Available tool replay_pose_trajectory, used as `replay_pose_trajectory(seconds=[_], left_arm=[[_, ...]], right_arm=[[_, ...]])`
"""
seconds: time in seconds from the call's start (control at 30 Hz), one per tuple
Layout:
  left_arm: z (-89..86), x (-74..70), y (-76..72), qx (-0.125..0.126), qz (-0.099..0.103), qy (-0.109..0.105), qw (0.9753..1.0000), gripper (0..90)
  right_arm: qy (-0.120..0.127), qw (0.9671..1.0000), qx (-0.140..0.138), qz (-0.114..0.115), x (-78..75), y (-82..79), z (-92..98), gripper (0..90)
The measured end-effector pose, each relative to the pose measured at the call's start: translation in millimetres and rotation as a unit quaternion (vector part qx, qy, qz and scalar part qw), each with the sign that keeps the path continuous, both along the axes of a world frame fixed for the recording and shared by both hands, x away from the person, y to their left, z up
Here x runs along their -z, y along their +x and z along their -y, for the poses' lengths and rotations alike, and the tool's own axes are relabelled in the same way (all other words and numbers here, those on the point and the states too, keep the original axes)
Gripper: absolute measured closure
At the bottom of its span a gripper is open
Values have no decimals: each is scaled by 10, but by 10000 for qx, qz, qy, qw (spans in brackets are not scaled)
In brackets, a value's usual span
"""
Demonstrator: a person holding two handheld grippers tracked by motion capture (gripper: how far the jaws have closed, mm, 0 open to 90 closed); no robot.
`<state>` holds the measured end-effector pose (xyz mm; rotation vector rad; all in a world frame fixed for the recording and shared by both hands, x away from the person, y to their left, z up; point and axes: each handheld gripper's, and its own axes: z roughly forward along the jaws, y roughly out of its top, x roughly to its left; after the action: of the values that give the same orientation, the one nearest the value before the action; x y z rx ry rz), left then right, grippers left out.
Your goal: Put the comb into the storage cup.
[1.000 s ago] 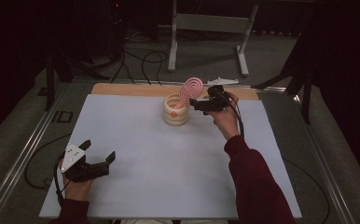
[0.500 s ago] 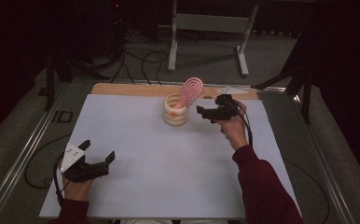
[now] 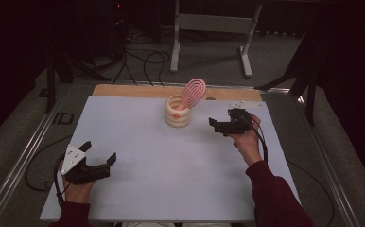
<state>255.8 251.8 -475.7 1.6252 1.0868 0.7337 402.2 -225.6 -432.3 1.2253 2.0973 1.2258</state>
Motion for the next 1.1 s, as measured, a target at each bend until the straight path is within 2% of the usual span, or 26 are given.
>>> replay_pose_trajectory(seconds=[0.17, 0.33, 0.57, 0.77, 0.9, 1.1], left_arm=[[18, -9, 2, 10, 17, 97, 10000, 0], [37, -24, 8, 31, 25, 148, 9999, 0], [34, -50, 14, 57, 31, 177, 9998, 0], [24, -73, 15, 98, 21, 208, 9997, 0], [27, -81, 20, 129, 3, 218, 9997, 0], [32, -87, 27, 184, -28, 261, 9995, 0]], right_arm=[[119, 9999, 20, 16, 26, -74, 52, 87], [155, 9998, 42, 106, 115, -256, 126, 87], [9, 9997, 75, 215, 205, -439, 170, 87], [-101, 9987, 4, 492, 202, -584, 166, 88], [-81, 9981, -47, 614, 207, -659, 173, 87], [-15, 9981, -73, 611, 261, -722, 223, 87]])
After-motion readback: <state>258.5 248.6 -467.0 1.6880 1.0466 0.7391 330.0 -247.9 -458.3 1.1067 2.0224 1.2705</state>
